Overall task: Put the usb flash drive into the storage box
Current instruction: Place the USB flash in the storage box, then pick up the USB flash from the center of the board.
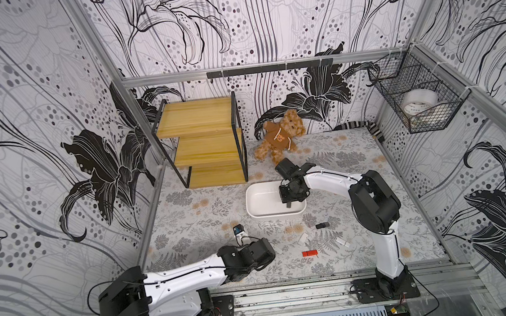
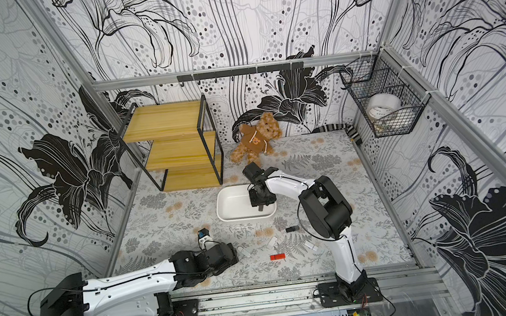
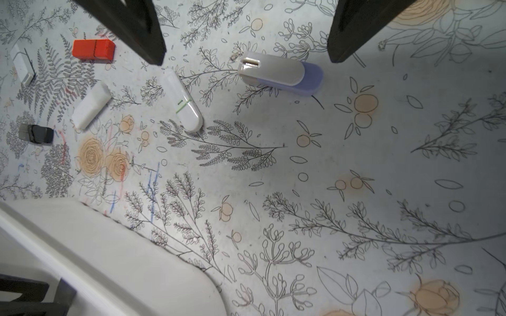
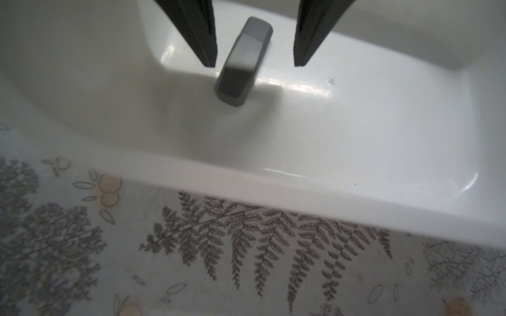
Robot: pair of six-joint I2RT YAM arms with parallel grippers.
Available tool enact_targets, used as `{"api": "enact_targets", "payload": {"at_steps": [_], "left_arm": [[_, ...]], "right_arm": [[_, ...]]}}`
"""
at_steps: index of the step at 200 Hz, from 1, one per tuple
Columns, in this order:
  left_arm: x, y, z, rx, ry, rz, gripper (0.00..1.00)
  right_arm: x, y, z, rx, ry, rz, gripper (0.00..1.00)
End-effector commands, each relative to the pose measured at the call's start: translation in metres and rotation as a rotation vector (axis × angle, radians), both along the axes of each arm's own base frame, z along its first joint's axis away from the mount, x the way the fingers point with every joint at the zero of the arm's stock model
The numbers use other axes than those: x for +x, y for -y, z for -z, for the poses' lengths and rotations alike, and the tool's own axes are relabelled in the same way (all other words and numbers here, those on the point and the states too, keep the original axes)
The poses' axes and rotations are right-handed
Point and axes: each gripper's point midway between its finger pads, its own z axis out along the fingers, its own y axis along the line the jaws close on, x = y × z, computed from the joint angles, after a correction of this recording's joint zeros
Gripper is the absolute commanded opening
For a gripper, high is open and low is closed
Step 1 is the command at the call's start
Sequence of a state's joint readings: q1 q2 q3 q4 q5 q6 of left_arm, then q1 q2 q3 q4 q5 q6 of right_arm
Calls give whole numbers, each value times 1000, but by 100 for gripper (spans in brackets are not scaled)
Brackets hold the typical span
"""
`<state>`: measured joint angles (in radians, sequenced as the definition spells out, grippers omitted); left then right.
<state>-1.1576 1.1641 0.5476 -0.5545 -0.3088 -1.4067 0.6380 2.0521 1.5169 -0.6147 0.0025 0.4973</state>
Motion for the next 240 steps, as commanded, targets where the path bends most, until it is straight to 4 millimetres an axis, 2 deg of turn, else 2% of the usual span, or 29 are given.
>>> {"api": "enact_targets", "payload": {"at_steps": [1, 32, 67, 106, 138, 188, 210, 240], "left_arm": [[-4, 3, 5, -72, -24, -90, 98], [-4, 0, 5, -95, -25, -122, 98], [-7, 1, 17, -144, -43, -144, 98], [1, -6, 12, -77, -3, -157, 98], [7, -16, 19, -44, -18, -160, 98], [19, -12, 20, -66, -21, -145, 98], [16, -10, 20, -47, -45, -127, 98], [4, -20, 26, -28, -82, -123, 98]], "right_arm": [[1, -4, 0, 3, 12, -15, 58], [4, -4, -14, 16, 42, -12, 60], [2, 0, -30, 19, 71, -8, 61], [-1, 6, -44, 17, 96, -6, 61], [-5, 10, -46, 8, 98, -4, 61], [-12, 18, -46, -4, 93, 5, 61], [-13, 20, -46, -11, 93, 3, 61], [-12, 21, -49, -14, 102, 4, 61]]}}
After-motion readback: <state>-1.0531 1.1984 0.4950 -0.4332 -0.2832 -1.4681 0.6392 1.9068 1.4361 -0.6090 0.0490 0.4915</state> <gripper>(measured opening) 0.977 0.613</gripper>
